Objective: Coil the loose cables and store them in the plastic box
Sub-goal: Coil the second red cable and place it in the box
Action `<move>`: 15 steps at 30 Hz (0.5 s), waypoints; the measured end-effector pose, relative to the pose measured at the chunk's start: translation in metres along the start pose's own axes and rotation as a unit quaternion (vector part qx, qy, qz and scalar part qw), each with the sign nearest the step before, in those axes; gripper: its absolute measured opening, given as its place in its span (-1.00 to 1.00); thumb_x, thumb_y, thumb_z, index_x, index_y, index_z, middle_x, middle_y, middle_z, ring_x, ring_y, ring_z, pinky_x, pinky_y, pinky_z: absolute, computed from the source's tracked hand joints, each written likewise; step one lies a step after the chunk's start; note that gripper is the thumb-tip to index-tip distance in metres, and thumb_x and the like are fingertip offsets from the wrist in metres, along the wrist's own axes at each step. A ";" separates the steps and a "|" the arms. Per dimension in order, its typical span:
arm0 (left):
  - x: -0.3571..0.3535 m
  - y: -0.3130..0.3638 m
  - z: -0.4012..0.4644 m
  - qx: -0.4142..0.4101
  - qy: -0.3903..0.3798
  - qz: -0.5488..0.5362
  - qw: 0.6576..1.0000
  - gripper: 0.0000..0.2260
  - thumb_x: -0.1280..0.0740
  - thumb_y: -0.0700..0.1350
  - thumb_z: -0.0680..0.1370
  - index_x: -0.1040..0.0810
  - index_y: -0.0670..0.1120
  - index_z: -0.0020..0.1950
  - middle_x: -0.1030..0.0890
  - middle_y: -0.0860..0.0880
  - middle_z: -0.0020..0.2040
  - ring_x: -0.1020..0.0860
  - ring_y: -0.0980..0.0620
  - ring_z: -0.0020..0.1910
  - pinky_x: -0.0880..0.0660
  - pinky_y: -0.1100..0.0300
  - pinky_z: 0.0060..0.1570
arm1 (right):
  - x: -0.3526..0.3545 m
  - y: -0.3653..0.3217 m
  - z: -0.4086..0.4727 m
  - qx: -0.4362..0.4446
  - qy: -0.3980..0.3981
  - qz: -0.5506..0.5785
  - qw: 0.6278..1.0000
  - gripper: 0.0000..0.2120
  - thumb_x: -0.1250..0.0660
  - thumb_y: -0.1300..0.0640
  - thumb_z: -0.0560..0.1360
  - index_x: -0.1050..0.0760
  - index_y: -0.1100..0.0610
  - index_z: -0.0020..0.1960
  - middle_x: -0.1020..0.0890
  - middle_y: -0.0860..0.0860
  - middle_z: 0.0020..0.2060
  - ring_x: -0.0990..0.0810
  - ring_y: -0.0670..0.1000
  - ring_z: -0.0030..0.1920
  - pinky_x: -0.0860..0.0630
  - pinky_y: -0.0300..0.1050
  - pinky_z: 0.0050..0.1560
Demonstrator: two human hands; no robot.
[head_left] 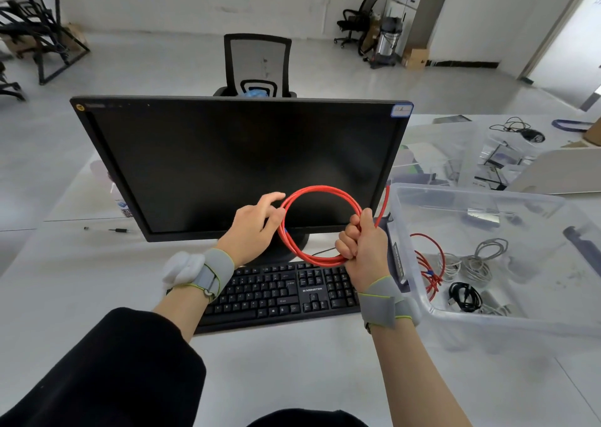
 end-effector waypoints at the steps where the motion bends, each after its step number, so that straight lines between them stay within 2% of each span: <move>1: 0.000 0.001 0.000 0.002 -0.007 0.041 0.999 -0.66 -0.09 -0.03 0.65 -0.28 -0.05 0.42 -0.58 0.12 -0.16 -0.48 0.08 0.04 -0.14 0.10 0.40 | 0.000 -0.003 0.000 0.008 0.002 -0.015 1.000 -0.60 -0.04 -0.01 0.64 -0.36 0.15 -0.29 -0.27 -0.06 -0.62 -0.18 -0.14 -0.65 -0.15 -0.33 -0.64; 2: -0.001 0.001 -0.001 0.004 -0.014 0.077 0.997 -0.66 -0.11 -0.02 0.64 -0.30 -0.04 0.41 -0.58 0.13 -0.18 -0.49 0.09 0.00 -0.14 0.13 0.37 | -0.001 -0.005 -0.001 0.017 0.001 -0.026 1.000 -0.60 -0.04 0.00 0.65 -0.35 0.15 -0.29 -0.27 -0.07 -0.63 -0.17 -0.14 -0.65 -0.15 -0.33 -0.64; 4: -0.006 -0.001 -0.001 0.035 -0.052 0.106 0.992 -0.71 -0.16 0.01 0.63 -0.41 -0.04 0.31 -0.60 0.09 -0.21 -0.52 0.08 -0.08 -0.28 0.13 0.23 | -0.003 -0.008 0.000 0.038 -0.001 -0.046 0.998 -0.62 -0.04 0.01 0.65 -0.33 0.15 -0.29 -0.25 -0.08 -0.64 -0.15 -0.14 -0.66 -0.12 -0.33 -0.64; 6: -0.013 -0.016 -0.003 0.112 -0.108 0.107 0.982 -0.78 -0.19 0.03 0.61 -0.52 -0.06 0.09 -0.62 0.03 -0.20 -0.50 0.09 -0.20 -0.36 0.17 -0.04 | -0.007 -0.006 -0.001 0.049 -0.007 -0.078 0.996 -0.62 -0.04 0.02 0.65 -0.32 0.14 -0.29 -0.24 -0.09 -0.64 -0.14 -0.14 -0.65 -0.10 -0.34 -0.63; 7: -0.015 -0.022 -0.004 0.147 -0.128 0.108 0.975 -0.78 -0.20 0.04 0.60 -0.54 -0.07 -0.02 -0.63 0.01 -0.18 -0.49 0.10 -0.25 -0.36 0.18 -0.11 | -0.010 -0.004 -0.002 0.054 -0.013 -0.097 0.994 -0.63 -0.03 0.03 0.65 -0.31 0.13 -0.29 -0.23 -0.10 -0.64 -0.13 -0.14 -0.65 -0.10 -0.34 -0.62; 10: -0.015 -0.034 -0.005 0.202 -0.132 0.117 0.963 -0.72 -0.25 0.05 0.59 -0.56 -0.12 -0.17 -0.62 0.00 -0.23 -0.50 0.10 -0.27 -0.39 0.18 -0.12 | -0.020 -0.001 -0.007 0.065 -0.032 -0.165 0.984 -0.64 -0.03 0.05 0.65 -0.31 0.13 -0.29 -0.23 -0.10 -0.64 -0.15 -0.14 -0.66 -0.14 -0.34 -0.63; 15: -0.018 -0.048 -0.011 0.257 -0.120 0.168 0.944 -0.70 -0.29 0.03 0.57 -0.46 -0.14 -0.27 -0.59 -0.02 -0.33 -0.62 -0.04 -0.10 -0.50 0.08 0.03 | -0.040 0.005 -0.013 0.136 -0.058 -0.294 0.944 -0.64 -0.06 0.06 0.64 -0.32 0.10 -0.31 -0.27 -0.08 -0.57 -0.21 -0.11 -0.57 -0.22 -0.23 -0.53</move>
Point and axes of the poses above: each hand's wrist, its own z-axis towards the middle knuckle, its own x-axis out of the back of the hand, y = z × x, the point moved 10 cm from there along z, towards the middle knuckle
